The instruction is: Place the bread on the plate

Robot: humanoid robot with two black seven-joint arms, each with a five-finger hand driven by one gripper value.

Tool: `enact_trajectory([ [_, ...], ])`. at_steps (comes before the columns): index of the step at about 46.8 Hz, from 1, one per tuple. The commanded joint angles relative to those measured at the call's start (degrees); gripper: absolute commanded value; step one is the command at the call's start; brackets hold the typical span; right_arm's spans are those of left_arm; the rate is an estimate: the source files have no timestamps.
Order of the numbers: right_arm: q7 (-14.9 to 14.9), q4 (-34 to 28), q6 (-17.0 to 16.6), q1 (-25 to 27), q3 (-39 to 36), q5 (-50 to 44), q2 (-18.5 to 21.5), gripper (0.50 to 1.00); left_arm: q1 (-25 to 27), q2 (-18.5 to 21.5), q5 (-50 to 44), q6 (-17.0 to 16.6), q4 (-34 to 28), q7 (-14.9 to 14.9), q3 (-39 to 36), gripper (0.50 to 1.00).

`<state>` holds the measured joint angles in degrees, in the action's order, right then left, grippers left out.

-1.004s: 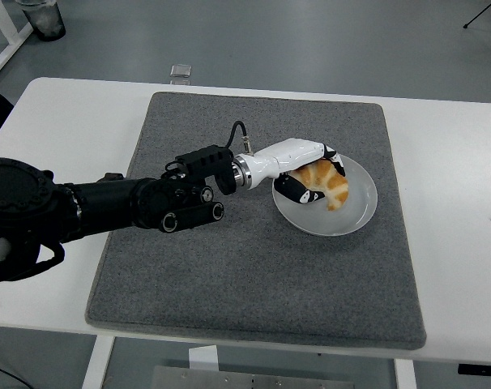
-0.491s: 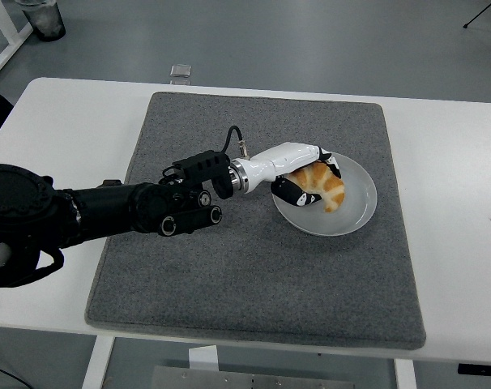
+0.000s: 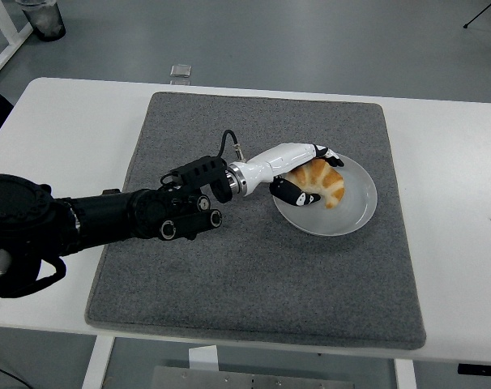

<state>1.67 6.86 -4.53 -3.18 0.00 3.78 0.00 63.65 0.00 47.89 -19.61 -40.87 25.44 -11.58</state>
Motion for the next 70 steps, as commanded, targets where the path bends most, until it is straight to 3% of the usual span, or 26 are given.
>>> enact_trajectory([
  [1,0.0,0.0,0.0,0.0,0.0,0.0,0.0,0.952,-0.1,0.0,0.0,0.0,0.0,0.0,0.1,0.932],
  [16,0.0,0.0,0.0,0.0,0.0,0.0,0.0,0.952,-0.3,0.0,-0.1,-0.1,-0.4,0.0,0.6,0.964],
  [19,0.0,0.0,0.0,-0.1,0.0,0.0,0.0,0.952,0.3,0.0,-0.1,-0.1,-0.8,0.0,2.3,0.988],
  [32,0.0,0.0,0.0,0.0,0.0,0.0,0.0,0.952,2.8,0.0,-0.8,2.4,-1.7,-0.4,12.3,0.990],
  [36,0.0,0.0,0.0,-0.1,0.0,0.0,0.0,0.952,3.2,1.0,-3.3,6.4,-1.7,-0.7,15.1,0.990],
  [47,0.0,0.0,0.0,0.0,0.0,0.0,0.0,0.954,6.0,6.3,-17.5,23.0,-0.8,-1.4,23.5,0.990],
  [57,0.0,0.0,0.0,0.0,0.0,0.0,0.0,0.952,10.6,10.2,-33.5,31.8,4.6,-7.2,25.2,0.990],
  [70,0.0,0.0,0.0,-0.1,0.0,0.0,0.0,0.952,12.1,10.3,-48.1,42.6,18.0,-8.1,25.5,0.990],
])
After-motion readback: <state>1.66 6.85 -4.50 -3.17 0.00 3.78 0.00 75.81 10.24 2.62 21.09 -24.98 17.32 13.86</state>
